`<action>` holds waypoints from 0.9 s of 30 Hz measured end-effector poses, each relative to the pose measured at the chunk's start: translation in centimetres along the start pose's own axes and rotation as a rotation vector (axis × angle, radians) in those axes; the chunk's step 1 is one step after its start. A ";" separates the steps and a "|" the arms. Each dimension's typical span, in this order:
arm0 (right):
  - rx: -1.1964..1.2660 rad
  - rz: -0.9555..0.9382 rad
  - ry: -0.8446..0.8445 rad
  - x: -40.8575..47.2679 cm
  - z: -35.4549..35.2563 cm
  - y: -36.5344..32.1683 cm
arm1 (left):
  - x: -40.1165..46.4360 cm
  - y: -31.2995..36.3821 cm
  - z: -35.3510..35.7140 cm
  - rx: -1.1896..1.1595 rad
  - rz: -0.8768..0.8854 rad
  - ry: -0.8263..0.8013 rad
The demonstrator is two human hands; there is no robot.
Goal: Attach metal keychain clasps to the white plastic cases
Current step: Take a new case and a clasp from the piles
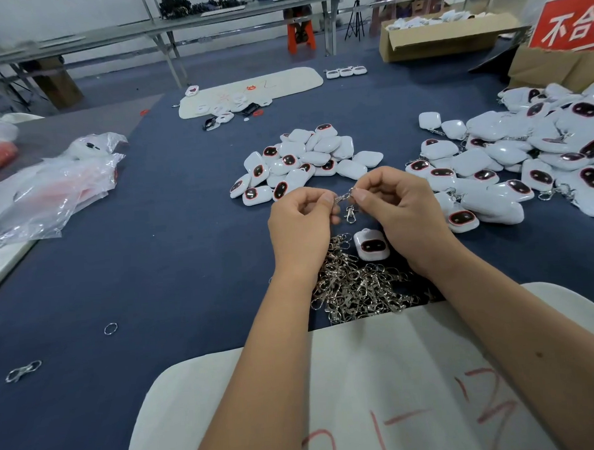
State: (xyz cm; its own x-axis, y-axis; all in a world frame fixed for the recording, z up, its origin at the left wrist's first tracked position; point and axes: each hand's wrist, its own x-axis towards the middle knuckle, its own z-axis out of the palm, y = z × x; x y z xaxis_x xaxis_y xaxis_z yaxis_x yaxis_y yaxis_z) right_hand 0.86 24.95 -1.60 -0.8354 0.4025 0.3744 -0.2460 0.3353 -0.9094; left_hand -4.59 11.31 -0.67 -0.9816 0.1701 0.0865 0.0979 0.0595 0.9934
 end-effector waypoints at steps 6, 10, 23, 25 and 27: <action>-0.028 -0.023 0.060 0.1 0.1 0.0 | -0.4 0.2 0.0 0.098 0.204 -0.053; -0.008 -0.014 0.044 0.0 0.0 -0.2 | -0.4 0.4 0.1 0.103 0.245 -0.130; -0.006 -0.010 -0.004 -0.1 -0.3 -0.5 | -0.3 0.5 0.0 0.091 0.196 -0.202; -0.028 -0.025 -0.009 -0.1 -0.4 -0.5 | -0.4 0.5 0.1 0.105 0.196 -0.195; -0.053 -0.046 -0.014 -0.2 -0.3 -0.4 | -0.5 0.4 0.1 0.132 0.204 -0.179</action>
State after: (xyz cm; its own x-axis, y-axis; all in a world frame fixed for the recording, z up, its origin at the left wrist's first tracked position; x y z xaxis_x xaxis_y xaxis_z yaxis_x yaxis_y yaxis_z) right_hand 1.31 25.01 -1.21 -0.8305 0.3738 0.4129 -0.2582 0.3985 -0.8801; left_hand -4.07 11.31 -0.27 -0.8962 0.3616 0.2571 0.3221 0.1316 0.9375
